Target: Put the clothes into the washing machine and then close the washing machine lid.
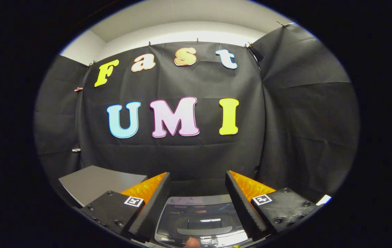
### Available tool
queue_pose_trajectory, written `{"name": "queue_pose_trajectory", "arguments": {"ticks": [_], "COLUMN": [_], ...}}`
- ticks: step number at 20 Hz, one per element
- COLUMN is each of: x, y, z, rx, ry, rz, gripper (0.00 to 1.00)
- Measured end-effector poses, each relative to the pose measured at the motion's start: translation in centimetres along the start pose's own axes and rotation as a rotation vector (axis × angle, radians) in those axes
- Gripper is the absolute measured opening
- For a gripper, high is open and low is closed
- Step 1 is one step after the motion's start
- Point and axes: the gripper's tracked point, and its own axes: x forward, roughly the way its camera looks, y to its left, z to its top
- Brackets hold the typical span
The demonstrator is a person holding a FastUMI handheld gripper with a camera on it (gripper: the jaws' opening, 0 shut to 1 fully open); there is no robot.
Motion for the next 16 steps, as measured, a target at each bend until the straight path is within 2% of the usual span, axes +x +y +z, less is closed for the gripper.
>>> {"name": "queue_pose_trajectory", "arguments": {"ticks": [5, 16], "x": [-1.7, -1.3], "y": [0.0, 3.0], "z": [1.9, 2.3], "rx": [-0.001, -0.034], "ry": [-0.067, -0.066], "rz": [0.01, 0.062], "gripper": [0.98, 0.98]}}
